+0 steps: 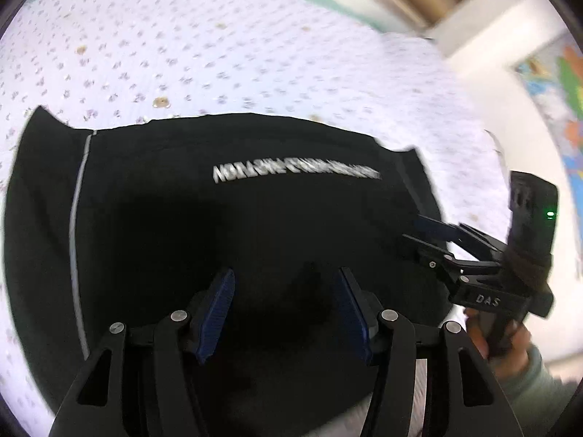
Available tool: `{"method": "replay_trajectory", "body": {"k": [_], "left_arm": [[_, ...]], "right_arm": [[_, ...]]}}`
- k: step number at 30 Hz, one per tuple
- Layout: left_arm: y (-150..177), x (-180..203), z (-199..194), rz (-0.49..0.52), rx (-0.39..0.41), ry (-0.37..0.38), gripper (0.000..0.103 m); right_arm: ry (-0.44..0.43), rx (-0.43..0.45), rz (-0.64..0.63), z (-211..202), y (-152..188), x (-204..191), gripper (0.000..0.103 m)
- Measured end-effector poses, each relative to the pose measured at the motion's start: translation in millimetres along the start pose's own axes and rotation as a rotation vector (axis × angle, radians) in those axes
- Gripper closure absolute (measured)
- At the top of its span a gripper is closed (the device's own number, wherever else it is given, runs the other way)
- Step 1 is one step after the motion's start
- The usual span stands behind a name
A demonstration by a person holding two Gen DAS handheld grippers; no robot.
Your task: Fold large clothes
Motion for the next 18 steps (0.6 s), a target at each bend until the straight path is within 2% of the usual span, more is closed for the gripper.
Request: {"method": "replay_trajectory", "body": {"k": [3, 5, 7, 10, 12, 16, 18], "left_arm": [[34, 3, -11, 0.05, -0.023, -0.015, 0.04], [59, -8, 1, 0.057, -0.082, -0.065, 0.038], [77, -21, 32, 0.061, -0.14, -0.136, 0.038], [84, -27, 49, 0.097, -0.087, -0.192, 0.036], [81, -28, 43, 0.063, -0.082, -0.173, 0.035], [81, -39, 17, -0.001, -0.068, -0.099, 0.035], [77, -45, -6, -0.023, -0.036, -0.102, 0.035]], "right_arm": [[0.029, -0.017, -0.048, -14, 35, -9, 0.024], [0.036, -0.066, -0.059, -3, 63, -10, 0.024], [0.07, -0.126, -0.059, 17, 86, -4, 0.024], [0.113, -0.127, -0.097, 43, 99, 1, 0.021], [0.128, -0.106, -0.082, 44, 98, 3, 0.02], [0.084, -0.117, -0.023, 30, 99, 13, 0.02], [0.065, -0.12, 0.007, 19, 101, 16, 0.02]]}}
Point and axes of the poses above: each gripper's, at about its wrist camera, not at the fingertips, and z roughly the way its jaws point, x to its right, y to its underside, the point moved 8 cm from there along z, roughly the way its jaws point, and after that the axes turned 6 degrees about -x, right-handed, at the moved point
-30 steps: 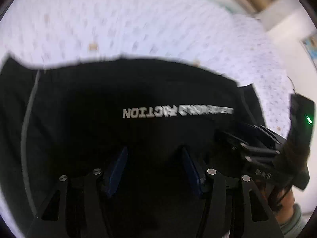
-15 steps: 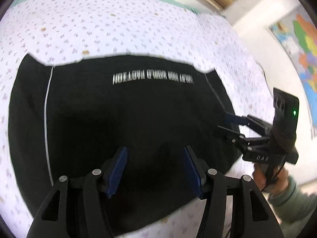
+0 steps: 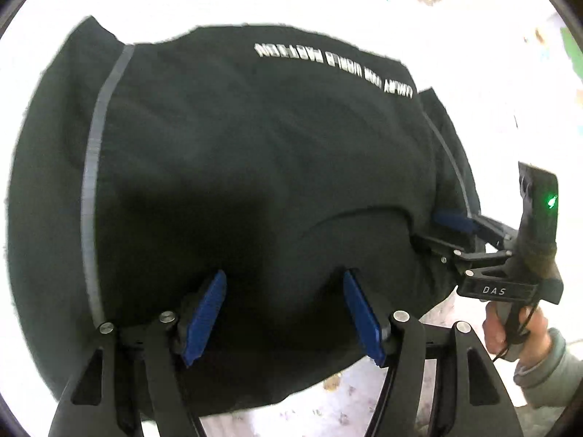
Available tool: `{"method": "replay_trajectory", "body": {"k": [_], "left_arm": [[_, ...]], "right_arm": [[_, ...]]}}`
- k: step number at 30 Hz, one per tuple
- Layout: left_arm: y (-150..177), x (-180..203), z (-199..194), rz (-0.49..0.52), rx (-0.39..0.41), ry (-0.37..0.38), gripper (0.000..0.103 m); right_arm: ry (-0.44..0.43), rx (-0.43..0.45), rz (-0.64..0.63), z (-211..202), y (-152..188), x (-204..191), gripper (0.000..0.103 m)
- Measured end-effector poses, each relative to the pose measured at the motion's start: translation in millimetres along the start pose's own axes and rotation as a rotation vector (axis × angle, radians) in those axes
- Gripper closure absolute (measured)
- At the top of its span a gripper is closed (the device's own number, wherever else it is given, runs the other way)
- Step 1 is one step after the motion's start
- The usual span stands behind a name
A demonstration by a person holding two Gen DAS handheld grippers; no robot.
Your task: Fold large clothes
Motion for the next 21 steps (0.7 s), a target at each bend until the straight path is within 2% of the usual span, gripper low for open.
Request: {"method": "replay_trajectory", "body": {"k": [3, 4, 7, 9, 10, 12, 16, 17, 19, 21], "left_arm": [[-4, -19, -36, -0.018, 0.079, -0.012, 0.035], [-3, -15, -43, -0.028, 0.089, -0.015, 0.035], [-7, -43, -65, -0.068, 0.113, -0.074, 0.035], [-7, -57, -74, -0.096, 0.127, -0.098, 0.035], [-6, -66, -78, -0.125, 0.132, -0.092, 0.035], [-5, -68, -81, -0.157, 0.146, -0.058, 0.035], [2, -42, -76, -0.138, 0.156, 0.017, 0.035], [-3, -16, -57, -0.123, 0.152, 0.024, 0.035], [-1, 4, -42, -0.092, 0.136, 0.02, 0.035], [9, 19, -21, -0.059, 0.081, 0.01, 0.035]], "right_arm": [[-0.02, 0.005, 0.041, -10, -1, 17, 0.02], [-0.024, 0.002, 0.047, -11, -2, 19, 0.02], [-0.023, -0.003, 0.052, -12, 3, 17, 0.019], [-0.006, -0.005, 0.037, -16, 5, 5, 0.015], [0.001, -0.006, 0.033, 0, -11, -10, 0.014], [0.03, 0.004, 0.027, 10, -10, -17, 0.012], [0.054, 0.036, 0.048, 10, -6, -16, 0.011], [0.056, 0.041, 0.054, 9, -5, -15, 0.011], [0.056, 0.049, 0.072, 8, -3, -14, 0.011], [0.055, 0.055, 0.088, 7, 1, -13, 0.011]]}}
Point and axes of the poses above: each gripper's, at about its wrist camera, not at the fingertips, and z roughly the way its jaws point, x to its right, y to its underside, the point moved 8 cm from there along z, roughly the way its jaws point, and after that the axes turned 6 degrees about -x, right-handed, at the moved point
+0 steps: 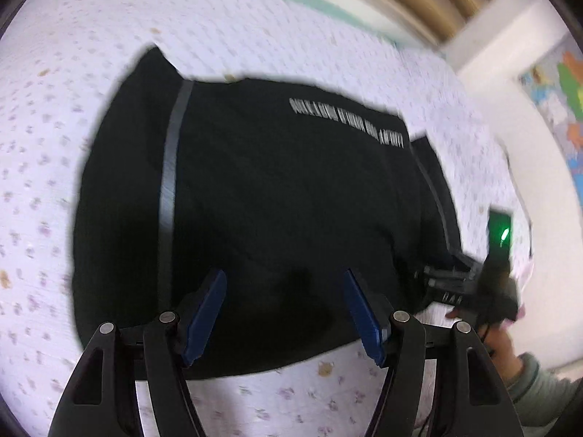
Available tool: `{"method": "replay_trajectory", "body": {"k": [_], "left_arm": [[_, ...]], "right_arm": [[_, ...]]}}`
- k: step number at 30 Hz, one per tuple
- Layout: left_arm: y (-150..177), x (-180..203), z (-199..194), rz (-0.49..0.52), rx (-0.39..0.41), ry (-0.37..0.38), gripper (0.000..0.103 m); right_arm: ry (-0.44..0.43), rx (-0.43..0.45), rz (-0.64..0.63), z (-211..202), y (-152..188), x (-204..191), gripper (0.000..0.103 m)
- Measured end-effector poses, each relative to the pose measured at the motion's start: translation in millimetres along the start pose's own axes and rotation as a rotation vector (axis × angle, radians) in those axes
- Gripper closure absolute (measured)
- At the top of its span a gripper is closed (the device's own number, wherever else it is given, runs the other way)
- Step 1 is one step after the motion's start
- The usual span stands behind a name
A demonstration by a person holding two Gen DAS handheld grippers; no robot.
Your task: Fold large clothes
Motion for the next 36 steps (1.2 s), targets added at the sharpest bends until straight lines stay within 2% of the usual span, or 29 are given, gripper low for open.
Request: {"method": "replay_trajectory", "body": {"k": [2, 4, 6, 8, 12, 19, 22, 25, 29, 31, 33, 34, 36], "left_arm": [[9, 7, 30, 0.032, -0.067, -0.046, 0.035], [12, 5, 53, 0.063, -0.086, -0.142, 0.035], [10, 4, 66, 0.043, -0.083, -0.186, 0.034], [4, 3, 68, 0.017, -0.062, -0.176, 0.033], [2, 0, 65, 0.027, 0.011, -0.141, 0.032], [17, 4, 56, 0.085, 0.182, -0.168, 0.032], [22, 4, 53, 0.101, 0.248, -0.174, 0.031], [25, 6, 51, 0.107, 0.276, -0.173, 0.031], [33, 1, 41, 0.105, 0.293, -0.123, 0.032], [48, 1, 23, 0.077, 0.286, -0.078, 0.032], [69, 3, -9, 0.051, 0.285, 0.008, 0.031], [78, 2, -27, 0.056, 0.3, 0.02, 0.031], [88, -4, -59, 0.061, 0.34, -0.002, 0.031]], "right_arm": [[0.007, 0.01, 0.003, 2, -1, -2, 0.01], [0.018, 0.018, -0.005, 2, 3, 2, 0.007], [0.044, 0.03, -0.022, 9, 1, -3, 0.005], [0.076, 0.061, -0.038, 10, 2, -5, 0.004], [0.085, 0.164, -0.038, 8, 9, -4, 0.004], [0.109, 0.381, -0.04, -1, 30, -1, 0.004], [0.106, 0.425, -0.041, -4, 35, 1, 0.004], [0.096, 0.445, -0.038, -11, 46, 10, 0.004], [0.074, 0.453, -0.036, -5, 41, -3, 0.003], [0.054, 0.412, -0.03, -3, 40, -8, 0.004], [0.018, 0.353, -0.013, -13, 50, -5, 0.003], [-0.023, 0.334, -0.006, -26, 58, -3, 0.004], [-0.066, 0.352, 0.007, -54, 70, 5, 0.003]]}}
Point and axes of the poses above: each gripper's, at about its wrist camera, not at the fingertips, and z roughly the way its jaws point, x to its right, y to its underside, the point moved 8 cm from there along z, roughly the way its jaws point, and after that the axes turned 6 degrees about -x, right-handed, at the moved point
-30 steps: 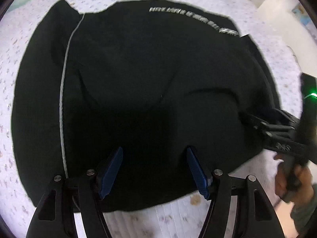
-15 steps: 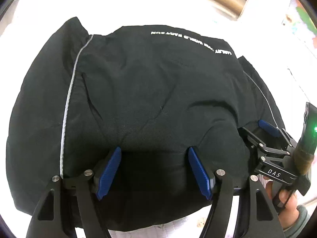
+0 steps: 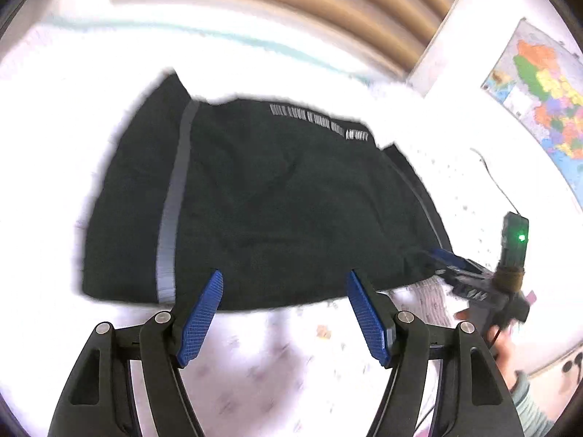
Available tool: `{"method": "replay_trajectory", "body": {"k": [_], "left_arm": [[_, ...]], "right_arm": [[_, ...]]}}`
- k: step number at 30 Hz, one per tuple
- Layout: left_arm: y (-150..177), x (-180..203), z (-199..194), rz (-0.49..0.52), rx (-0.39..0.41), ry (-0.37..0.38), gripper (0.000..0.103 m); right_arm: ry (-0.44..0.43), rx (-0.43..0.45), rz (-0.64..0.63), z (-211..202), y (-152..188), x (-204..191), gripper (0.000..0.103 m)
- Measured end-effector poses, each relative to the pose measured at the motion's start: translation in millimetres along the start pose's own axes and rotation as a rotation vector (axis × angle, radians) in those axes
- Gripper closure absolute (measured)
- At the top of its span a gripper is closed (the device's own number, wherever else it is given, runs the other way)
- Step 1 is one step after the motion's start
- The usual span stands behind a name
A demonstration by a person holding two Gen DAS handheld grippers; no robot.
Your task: Fold large clothes
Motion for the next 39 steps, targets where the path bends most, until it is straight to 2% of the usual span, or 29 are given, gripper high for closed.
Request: {"method": "replay_trajectory", "body": {"k": [2, 4, 6, 10, 13, 16, 19, 21, 24, 25, 28, 31, 32, 33, 35, 37, 39], "left_arm": [[-4, -17, -32, -0.027, 0.026, -0.022, 0.031], [-15, -41, -56, -0.08, 0.056, -0.034, 0.027], [-26, -63, -65, -0.125, 0.073, -0.044, 0.023], [-52, -114, -43, -0.242, 0.034, 0.01, 0.023], [-67, -142, -3, -0.328, -0.01, 0.085, 0.023], [-75, -146, 33, -0.352, -0.041, 0.139, 0.023], [-81, -153, 58, -0.341, -0.056, 0.123, 0.023], [-81, -155, 80, -0.358, -0.093, 0.148, 0.023], [-78, -155, 112, -0.411, -0.168, 0.273, 0.023], [-78, -156, 118, -0.426, -0.176, 0.291, 0.023], [-82, -154, 129, -0.423, -0.175, 0.312, 0.023], [-85, -146, 136, -0.408, -0.207, 0.344, 0.023], [-85, -142, 136, -0.404, -0.212, 0.368, 0.023], [-87, -140, 133, -0.404, -0.201, 0.4, 0.023], [-88, -142, 128, -0.438, -0.176, 0.488, 0.022], [-85, -150, 131, -0.506, -0.164, 0.557, 0.022], [-83, -151, 140, -0.508, -0.182, 0.534, 0.022]], "right_arm": [[0.013, 0.05, 0.038, -29, -5, 14, 0.003], [-0.01, 0.092, 0.087, -54, -13, 32, 0.003], [-0.018, 0.1, 0.125, -66, -24, 51, 0.003], [0.02, 0.086, 0.158, -61, -48, 90, 0.003], [-0.015, 0.059, 0.193, -38, -60, 111, 0.003], [-0.056, 0.017, 0.251, -7, -67, 130, 0.003], [-0.098, -0.011, 0.298, 20, -71, 144, 0.003], [-0.127, -0.036, 0.308, 37, -71, 148, 0.003], [-0.117, -0.074, 0.317, 60, -69, 158, 0.003], [-0.128, -0.085, 0.326, 65, -67, 160, 0.003], [-0.227, -0.087, 0.385, 76, -63, 169, 0.003], [-0.292, -0.085, 0.402, 78, -65, 170, 0.002], [-0.33, -0.094, 0.388, 79, -66, 166, 0.005], [-0.374, -0.107, 0.369, 79, -66, 159, 0.018], [-0.487, -0.121, 0.357, 76, -67, 149, 0.03], [-0.506, -0.126, 0.357, 78, -67, 150, 0.03], [-0.511, -0.146, 0.348, 87, -67, 150, 0.03]]}}
Point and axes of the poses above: each gripper's, at about its wrist camera, not at the fingertips, and z roughly the way its jaws point, x to its right, y to its underside, the point moved 8 cm from there along z, roughly the way its jaws point, and after that the axes turned 6 degrees about -x, right-handed, at the moved point
